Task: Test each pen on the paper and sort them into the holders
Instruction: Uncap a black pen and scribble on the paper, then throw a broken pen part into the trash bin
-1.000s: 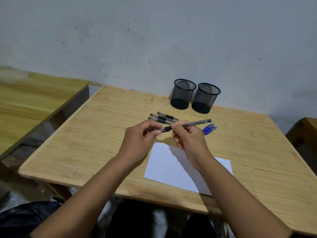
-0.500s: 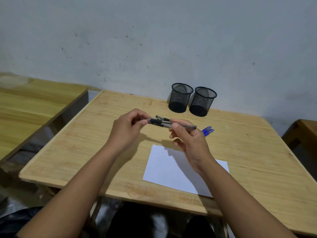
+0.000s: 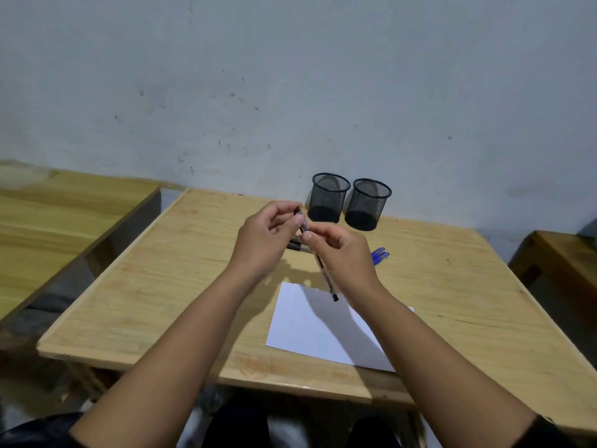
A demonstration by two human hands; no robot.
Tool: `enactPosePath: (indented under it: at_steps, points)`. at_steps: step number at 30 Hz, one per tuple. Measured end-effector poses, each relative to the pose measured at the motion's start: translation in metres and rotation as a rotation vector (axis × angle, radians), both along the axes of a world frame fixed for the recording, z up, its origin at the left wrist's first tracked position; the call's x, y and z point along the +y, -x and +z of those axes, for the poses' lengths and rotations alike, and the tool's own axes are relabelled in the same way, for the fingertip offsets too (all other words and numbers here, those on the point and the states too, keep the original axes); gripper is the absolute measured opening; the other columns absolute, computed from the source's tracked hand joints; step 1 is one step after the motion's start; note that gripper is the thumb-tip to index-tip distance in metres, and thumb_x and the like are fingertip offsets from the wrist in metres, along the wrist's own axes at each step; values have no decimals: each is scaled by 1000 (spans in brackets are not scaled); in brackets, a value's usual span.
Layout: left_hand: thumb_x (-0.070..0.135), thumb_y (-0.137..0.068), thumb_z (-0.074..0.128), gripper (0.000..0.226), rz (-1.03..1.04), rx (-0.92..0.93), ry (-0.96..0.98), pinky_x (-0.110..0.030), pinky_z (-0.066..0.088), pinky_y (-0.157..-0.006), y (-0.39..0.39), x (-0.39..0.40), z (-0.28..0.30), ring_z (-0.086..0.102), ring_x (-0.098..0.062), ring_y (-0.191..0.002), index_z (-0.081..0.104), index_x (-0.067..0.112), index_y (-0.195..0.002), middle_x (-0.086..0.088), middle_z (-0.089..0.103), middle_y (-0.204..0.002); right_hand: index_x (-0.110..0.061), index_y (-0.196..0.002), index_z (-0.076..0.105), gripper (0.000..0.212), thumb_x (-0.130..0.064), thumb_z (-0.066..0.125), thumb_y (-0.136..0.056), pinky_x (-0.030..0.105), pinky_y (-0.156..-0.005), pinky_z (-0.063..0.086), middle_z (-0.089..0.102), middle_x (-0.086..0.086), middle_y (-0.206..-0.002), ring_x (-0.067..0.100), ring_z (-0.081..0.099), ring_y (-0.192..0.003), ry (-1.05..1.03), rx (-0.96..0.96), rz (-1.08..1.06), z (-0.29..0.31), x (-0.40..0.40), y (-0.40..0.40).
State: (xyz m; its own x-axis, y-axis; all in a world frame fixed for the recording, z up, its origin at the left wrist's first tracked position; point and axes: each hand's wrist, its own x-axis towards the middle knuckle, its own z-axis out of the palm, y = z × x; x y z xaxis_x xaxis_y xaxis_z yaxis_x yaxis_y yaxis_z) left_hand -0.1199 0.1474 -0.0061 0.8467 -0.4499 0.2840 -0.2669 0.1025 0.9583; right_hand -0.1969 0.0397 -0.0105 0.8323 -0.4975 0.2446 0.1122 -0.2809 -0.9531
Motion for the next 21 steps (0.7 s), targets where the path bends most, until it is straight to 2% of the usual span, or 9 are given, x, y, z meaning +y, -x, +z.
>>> enactPosePath:
  at_steps: [2, 4, 7, 9, 11, 15, 19, 21]
  points:
    - [27, -89, 56, 20, 121, -103, -126, -7, 42, -77, -1, -5, 0, 60, -6, -89, 63, 23, -108, 5, 68, -97, -16, -99, 73, 16, -14, 66, -84, 16, -76, 49, 73, 0, -89, 8, 67, -85, 69, 21, -48, 4, -5, -1]
    - [29, -92, 51, 25, 212, -220, -292, -6, 38, -78, -4, -10, -2, 58, -11, -97, 63, 19, -111, 3, 67, -105, -17, -94, 72, 12, -16, 67, -84, 18, -73, 47, 72, -2, -84, 7, 65, -80, 146, 46, -94, 9, -11, -2]
    - [29, -94, 45, 38, 199, -352, -539, -29, 32, -102, -9, -22, -10, 46, -25, -123, 52, 9, -126, -11, 55, -130, -16, -92, 71, 11, -17, 67, -83, 14, -68, 45, 65, -9, -74, 0, 59, -68, 242, 96, -175, 16, -20, -1]
    - [31, -95, 42, 44, 165, -401, -650, -35, 28, -106, -8, -30, -14, 37, -29, -128, 44, 5, -131, -15, 47, -136, -14, -93, 71, 12, -17, 67, -82, 6, -62, 42, 63, -10, -71, 0, 57, -65, 328, 141, -225, 21, -26, 2]
    - [31, -96, 39, 46, 137, -470, -741, -36, 27, -106, -6, -38, -15, 33, -30, -129, 40, 1, -131, -18, 44, -136, -12, -91, 70, 12, -16, 68, -80, 9, -64, 43, 65, -5, -74, 6, 60, -68, 411, 193, -278, 25, -34, 8]
    - [33, -97, 35, 46, 79, -613, -854, -37, 29, -105, 5, -56, -9, 35, -30, -126, 38, 0, -129, -18, 45, -132, -10, -90, 69, 12, -14, 68, -78, 23, -75, 49, 72, 7, -85, 16, 65, -79, 466, 289, -409, 31, -54, 30]
    - [32, -98, 32, 44, -15, -785, -872, -35, 26, -107, 28, -81, 2, 39, -30, -121, 40, -2, -124, -18, 48, -126, -10, -90, 69, 13, -15, 67, -78, 24, -77, 49, 73, 7, -86, 19, 67, -84, 442, 316, -585, 39, -73, 68]
    - [34, -97, 32, 44, -82, -823, -830, -36, 28, -105, 45, -97, 5, 40, -30, -119, 42, -2, -121, -18, 50, -123, -10, -91, 69, 14, -16, 67, -79, 21, -73, 44, 72, 5, -85, 16, 65, -81, 433, 319, -673, 43, -80, 94]
